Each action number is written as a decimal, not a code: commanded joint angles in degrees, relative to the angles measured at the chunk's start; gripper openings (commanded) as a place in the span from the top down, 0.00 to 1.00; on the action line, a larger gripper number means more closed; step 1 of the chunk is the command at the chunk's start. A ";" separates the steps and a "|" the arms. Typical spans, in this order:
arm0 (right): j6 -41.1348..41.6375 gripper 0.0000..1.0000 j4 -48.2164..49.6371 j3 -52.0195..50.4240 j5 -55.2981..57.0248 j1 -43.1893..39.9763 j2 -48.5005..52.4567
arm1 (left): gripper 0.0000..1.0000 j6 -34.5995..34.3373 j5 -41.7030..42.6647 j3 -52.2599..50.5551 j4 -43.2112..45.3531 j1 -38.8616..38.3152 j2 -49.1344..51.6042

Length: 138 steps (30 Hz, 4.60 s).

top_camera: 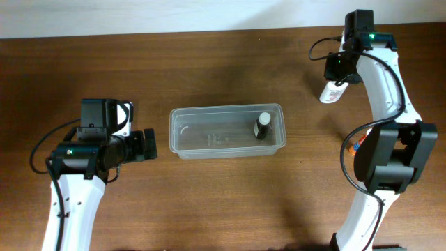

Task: Pack container
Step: 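Move the right gripper to the white Calamol bottle and grasp it, then place the Calamol bottle into the container and release it, then grasp the orange-and-white tube with the right gripper, then lower the orange tube into the container and open the right gripper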

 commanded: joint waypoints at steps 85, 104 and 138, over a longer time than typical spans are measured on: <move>15.15 0.11 -15.28 -24.13 0.68 -7.15 -35.43 | 0.01 0.92 -0.37 0.85 0.11 0.26 0.15; 12.87 0.51 -7.50 -31.36 0.59 -10.75 -19.82 | 0.01 0.92 -0.37 0.85 -0.09 0.26 0.15; 6.88 0.83 -18.18 -16.28 -5.20 25.62 -33.44 | 0.01 0.92 -0.37 0.85 -0.09 0.26 0.15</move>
